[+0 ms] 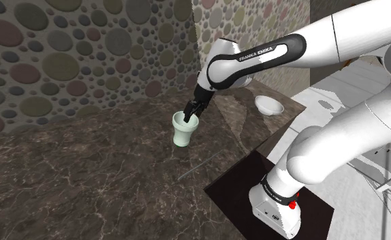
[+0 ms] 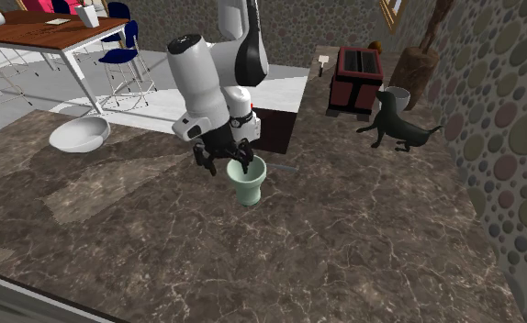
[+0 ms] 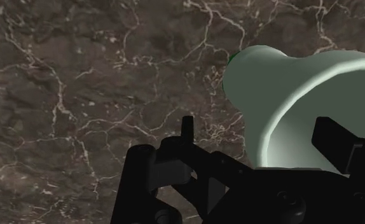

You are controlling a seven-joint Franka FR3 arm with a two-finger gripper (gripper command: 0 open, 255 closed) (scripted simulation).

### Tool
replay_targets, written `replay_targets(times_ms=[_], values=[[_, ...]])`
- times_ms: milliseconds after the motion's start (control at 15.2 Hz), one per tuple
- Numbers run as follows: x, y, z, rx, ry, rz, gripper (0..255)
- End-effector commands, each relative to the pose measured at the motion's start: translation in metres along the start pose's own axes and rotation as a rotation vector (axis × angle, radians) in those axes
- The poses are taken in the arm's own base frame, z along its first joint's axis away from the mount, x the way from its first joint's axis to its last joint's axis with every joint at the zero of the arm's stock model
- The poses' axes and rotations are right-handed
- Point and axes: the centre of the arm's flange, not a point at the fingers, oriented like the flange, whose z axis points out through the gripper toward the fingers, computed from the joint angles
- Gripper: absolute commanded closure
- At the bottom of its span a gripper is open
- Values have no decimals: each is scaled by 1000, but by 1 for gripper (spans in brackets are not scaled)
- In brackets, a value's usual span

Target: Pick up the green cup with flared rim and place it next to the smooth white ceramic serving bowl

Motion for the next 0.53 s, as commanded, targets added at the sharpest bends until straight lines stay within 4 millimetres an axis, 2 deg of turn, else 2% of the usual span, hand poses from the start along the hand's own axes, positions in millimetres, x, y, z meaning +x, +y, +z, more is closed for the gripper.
replay_targets(times_ms=[0, 396, 462], values=[[0, 0, 3, 0, 1, 0, 0], [0, 0, 3, 0, 1, 0, 0], [0, 0, 3, 0, 1, 0, 255]])
